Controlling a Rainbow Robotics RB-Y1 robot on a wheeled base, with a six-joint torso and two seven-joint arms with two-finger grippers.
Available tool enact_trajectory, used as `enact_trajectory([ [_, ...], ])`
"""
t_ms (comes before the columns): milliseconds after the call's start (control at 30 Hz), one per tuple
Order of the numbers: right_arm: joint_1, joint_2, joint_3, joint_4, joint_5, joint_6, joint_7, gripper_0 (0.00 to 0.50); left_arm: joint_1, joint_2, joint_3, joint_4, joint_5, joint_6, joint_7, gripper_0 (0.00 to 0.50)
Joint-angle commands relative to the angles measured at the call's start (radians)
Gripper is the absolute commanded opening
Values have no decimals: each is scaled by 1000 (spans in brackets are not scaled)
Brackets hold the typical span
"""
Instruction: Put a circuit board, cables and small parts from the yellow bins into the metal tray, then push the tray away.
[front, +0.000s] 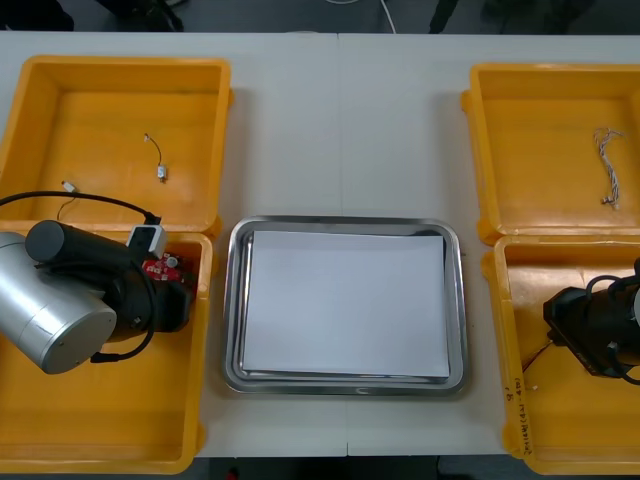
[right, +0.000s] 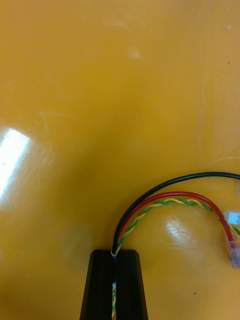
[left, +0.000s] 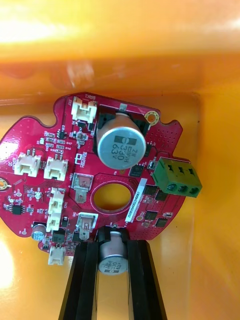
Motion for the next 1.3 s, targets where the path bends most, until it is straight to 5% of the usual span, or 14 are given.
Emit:
enact_trajectory([
  [33,-10,16,20,-7,15,-20,-27,0,22,36,4,-9,2,-14,81,0],
  [500,-41,-23,-54,-74,13,42,-8,0,91,82,83,-72,45,-5,55,0],
  [1067,-50,-119,-108,-183,-41,158,24,0,284,134,232,-180,80,-6,9,0],
  [1300,-61,-167,-195,-211,-186,232,42,0,384,157,284,-205,85,-57,-20,0],
])
